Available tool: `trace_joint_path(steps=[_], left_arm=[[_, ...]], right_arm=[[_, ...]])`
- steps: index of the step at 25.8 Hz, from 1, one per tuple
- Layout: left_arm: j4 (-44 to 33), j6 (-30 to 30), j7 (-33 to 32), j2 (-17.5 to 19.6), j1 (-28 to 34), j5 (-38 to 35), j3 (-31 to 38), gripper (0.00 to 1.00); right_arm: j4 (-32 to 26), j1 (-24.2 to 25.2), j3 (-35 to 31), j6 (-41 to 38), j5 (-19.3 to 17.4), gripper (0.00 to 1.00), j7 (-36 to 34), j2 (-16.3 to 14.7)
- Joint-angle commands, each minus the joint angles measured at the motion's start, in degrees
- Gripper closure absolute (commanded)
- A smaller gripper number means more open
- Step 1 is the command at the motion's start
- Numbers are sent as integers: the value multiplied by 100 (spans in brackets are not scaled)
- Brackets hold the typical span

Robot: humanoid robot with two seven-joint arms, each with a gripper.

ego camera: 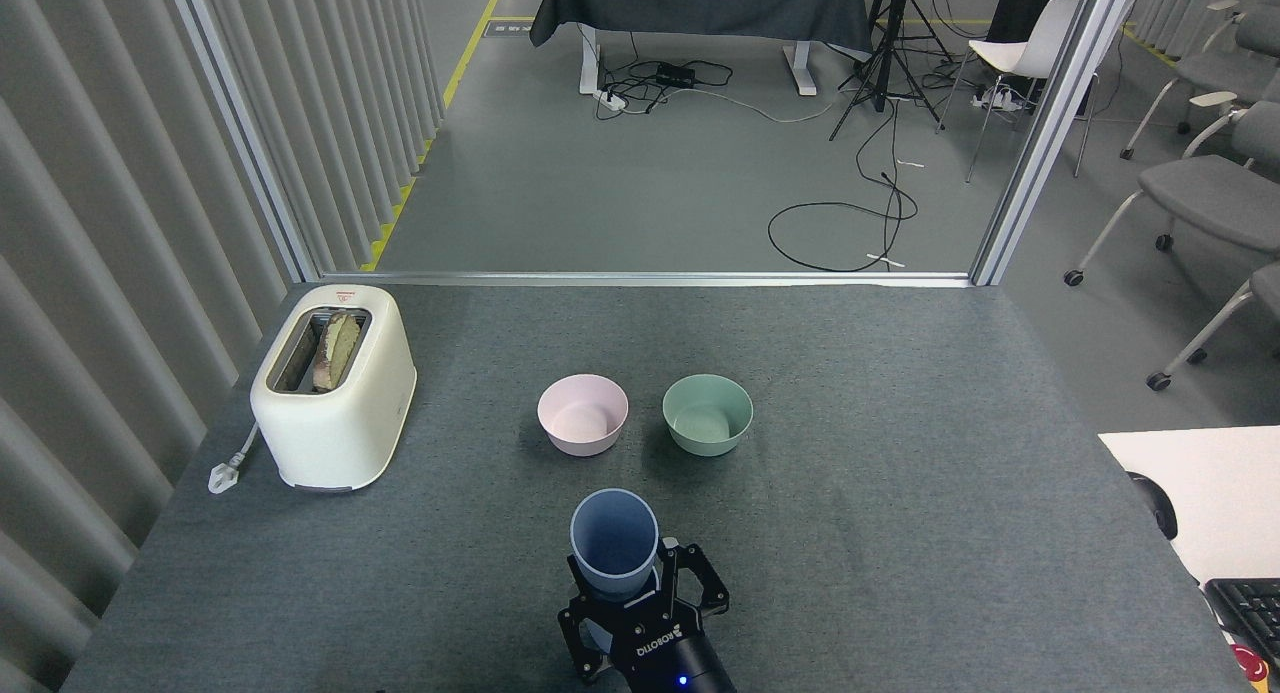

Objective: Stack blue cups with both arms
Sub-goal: 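Lower the held cup into the first cup and open the right gripper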

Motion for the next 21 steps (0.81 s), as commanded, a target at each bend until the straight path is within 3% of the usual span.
trace_joint_path(steps=[1, 11, 17, 21], left_arm=[[-2, -3, 8, 0, -5, 0, 0, 0], [-11, 6, -1, 9, 12, 0, 0, 0], [-19, 6, 8, 9, 21, 0, 0, 0], [-19, 6, -1, 9, 21, 0, 0, 0]], right_arm=[[39, 3, -12, 5, -4, 25, -2, 0], [65, 30, 23, 5, -22, 16, -2, 0], [21, 30, 41, -3, -31, 1, -28, 0], [-172, 21, 41, -47, -57, 1, -477, 0]])
